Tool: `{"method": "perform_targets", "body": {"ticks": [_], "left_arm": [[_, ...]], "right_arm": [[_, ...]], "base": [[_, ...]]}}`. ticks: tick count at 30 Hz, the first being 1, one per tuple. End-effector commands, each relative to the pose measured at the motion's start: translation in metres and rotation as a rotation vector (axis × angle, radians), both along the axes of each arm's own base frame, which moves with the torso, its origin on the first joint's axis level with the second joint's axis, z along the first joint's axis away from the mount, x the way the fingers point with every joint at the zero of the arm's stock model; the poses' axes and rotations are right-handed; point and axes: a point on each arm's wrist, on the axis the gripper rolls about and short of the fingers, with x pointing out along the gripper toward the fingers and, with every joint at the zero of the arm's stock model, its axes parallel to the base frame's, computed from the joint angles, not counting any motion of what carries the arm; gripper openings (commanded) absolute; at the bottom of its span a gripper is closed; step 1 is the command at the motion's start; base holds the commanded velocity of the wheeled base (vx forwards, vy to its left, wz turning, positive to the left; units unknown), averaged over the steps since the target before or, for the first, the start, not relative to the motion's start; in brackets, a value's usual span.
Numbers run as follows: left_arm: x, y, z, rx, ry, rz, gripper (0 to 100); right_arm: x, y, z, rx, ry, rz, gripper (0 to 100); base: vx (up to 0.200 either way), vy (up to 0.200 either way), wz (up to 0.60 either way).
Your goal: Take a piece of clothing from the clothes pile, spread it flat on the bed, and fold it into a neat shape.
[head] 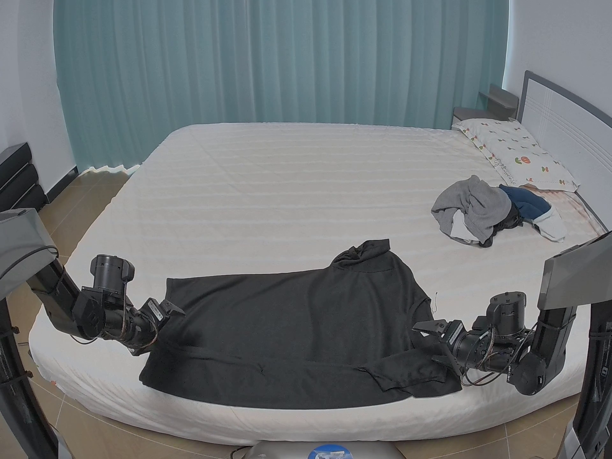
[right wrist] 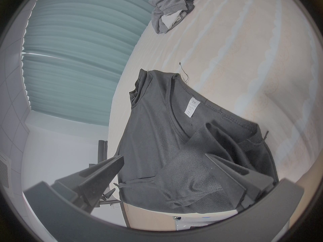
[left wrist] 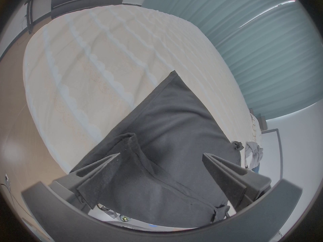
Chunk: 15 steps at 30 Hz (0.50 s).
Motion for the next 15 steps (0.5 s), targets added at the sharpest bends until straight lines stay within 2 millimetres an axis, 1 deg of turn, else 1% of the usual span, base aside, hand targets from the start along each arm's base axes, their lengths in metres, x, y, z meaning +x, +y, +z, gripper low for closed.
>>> {"method": "perform_targets", "body": {"ticks": [1, 3, 6, 7, 13, 15], "left_arm": [[0.001, -0.004, -0.015, 0.048, 0.041, -0.026, 100], [0.002, -0.003, -0.018, 0.094, 0.046, -0.022, 100], [0.006, -0.003, -0.020, 0.108, 0.042, -0.010, 100], [0.006, -0.003, -0.020, 0.108, 0.042, -0.010, 0], [0.008, -0.001, -0.024, 0.111, 0.055, -0.002, 0], [0.008, 0.000, -0.024, 0.112, 0.057, 0.003, 0]], "right_arm": [[0.000, 0.000, -0.001, -0.001, 0.002, 0.000, 100], [0.000, 0.000, -0.001, 0.000, 0.002, 0.001, 100], [0.000, 0.000, -0.001, 0.000, 0.002, 0.000, 100], [0.000, 0.000, -0.001, 0.000, 0.002, 0.000, 100], [0.001, -0.001, 0.004, -0.002, -0.017, -0.007, 100], [0.001, -0.001, 0.010, -0.014, -0.046, -0.002, 100]], "base": [[0.000, 0.000, 0.00], [0.000, 0.000, 0.00], [0.000, 0.000, 0.00], [0.000, 0.000, 0.00], [0.000, 0.000, 0.00], [0.000, 0.000, 0.00]]}}
